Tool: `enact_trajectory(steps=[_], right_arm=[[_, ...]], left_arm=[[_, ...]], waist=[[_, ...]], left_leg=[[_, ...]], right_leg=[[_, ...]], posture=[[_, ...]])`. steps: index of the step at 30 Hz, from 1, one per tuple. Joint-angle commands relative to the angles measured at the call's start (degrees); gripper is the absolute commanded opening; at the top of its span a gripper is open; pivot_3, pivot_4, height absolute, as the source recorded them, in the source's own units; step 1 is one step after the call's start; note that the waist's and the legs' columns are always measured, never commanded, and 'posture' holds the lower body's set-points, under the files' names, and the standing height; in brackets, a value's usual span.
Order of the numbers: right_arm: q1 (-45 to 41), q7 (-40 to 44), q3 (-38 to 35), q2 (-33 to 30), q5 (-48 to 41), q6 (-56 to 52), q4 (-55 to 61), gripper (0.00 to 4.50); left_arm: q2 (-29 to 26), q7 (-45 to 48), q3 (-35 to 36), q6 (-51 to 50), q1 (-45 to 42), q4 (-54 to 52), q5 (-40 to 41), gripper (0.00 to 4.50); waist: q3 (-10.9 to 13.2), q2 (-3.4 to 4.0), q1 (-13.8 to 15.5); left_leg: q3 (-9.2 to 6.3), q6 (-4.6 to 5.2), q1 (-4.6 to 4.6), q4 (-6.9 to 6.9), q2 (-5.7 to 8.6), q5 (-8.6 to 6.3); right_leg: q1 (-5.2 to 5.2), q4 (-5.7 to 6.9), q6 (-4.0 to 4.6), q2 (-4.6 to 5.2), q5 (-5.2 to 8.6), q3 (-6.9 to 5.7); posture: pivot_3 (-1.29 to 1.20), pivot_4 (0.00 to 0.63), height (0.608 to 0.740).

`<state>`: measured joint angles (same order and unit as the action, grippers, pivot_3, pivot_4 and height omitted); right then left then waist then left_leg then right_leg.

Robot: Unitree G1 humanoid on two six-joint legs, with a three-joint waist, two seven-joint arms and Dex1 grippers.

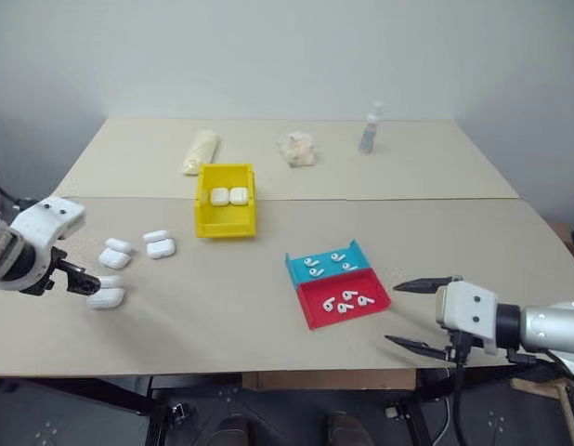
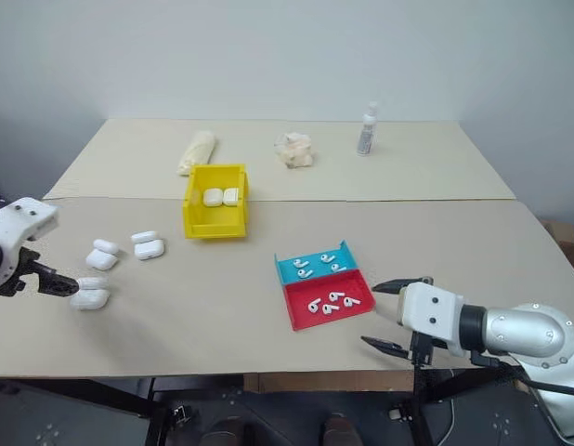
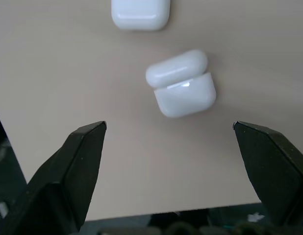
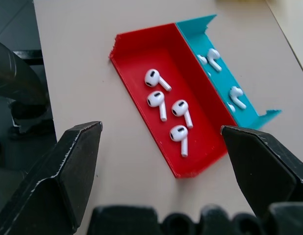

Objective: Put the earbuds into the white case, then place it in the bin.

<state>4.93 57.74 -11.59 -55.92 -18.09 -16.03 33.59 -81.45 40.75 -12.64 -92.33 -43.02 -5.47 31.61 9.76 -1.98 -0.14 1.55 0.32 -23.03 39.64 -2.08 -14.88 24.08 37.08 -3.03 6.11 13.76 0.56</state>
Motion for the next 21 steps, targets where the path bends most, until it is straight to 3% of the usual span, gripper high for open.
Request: enact_trajectory(steps=[1,6,13,21], right_arm=[[-1.7,-1.2,-0.3,0.0,-0.4,-1.2,1.6,4.48],[-3.1,-1.3,-0.1,-0.4,0.0,-1.6,0.7,4.48],[-2.6,-1.5,-0.9,-0.4,0.3,-1.7,0.7,4.48],[-2.0,-2.2,-0.7,0.1,0.4,-1.8,1.2,4.48]], left_arm=[[-0.1,1.7,-3.0,0.0,-2.6,4.5,-1.7,4.5],[4.5,2.2,-5.9,-0.2,-7.6,14.5,-1.9,4.5],[7.5,1.2,-8.3,-0.2,-6.8,18.0,-2.8,4.5],[14.6,-3.3,-4.4,-0.2,-7.4,26.5,-4.4,4.5]], waist=[[0.0,-0.02,0.2],[0.0,-0.04,0.4],[0.0,-0.06,0.4],[0.0,-0.08,0.5]], left_leg=[[0.02,0.0,-0.01,0.01,0.01,0.0],[0.0,0.0,-0.16,0.05,0.02,0.0],[-0.01,0.01,-0.15,0.1,0.01,0.0],[-0.02,0.01,-0.16,0.13,0.02,0.0]], right_leg=[[0.01,-0.01,-0.01,0.01,0.0,0.02],[0.11,-0.03,-0.01,0.0,0.0,-0.01],[0.1,0.0,-0.02,0.01,0.0,0.0],[0.08,0.0,-0.02,0.01,0.0,0.0]], posture=[[0.0,0.15,0.74],[0.0,0.15,0.74],[0.0,0.15,0.74],[0.0,0.15,0.74]])
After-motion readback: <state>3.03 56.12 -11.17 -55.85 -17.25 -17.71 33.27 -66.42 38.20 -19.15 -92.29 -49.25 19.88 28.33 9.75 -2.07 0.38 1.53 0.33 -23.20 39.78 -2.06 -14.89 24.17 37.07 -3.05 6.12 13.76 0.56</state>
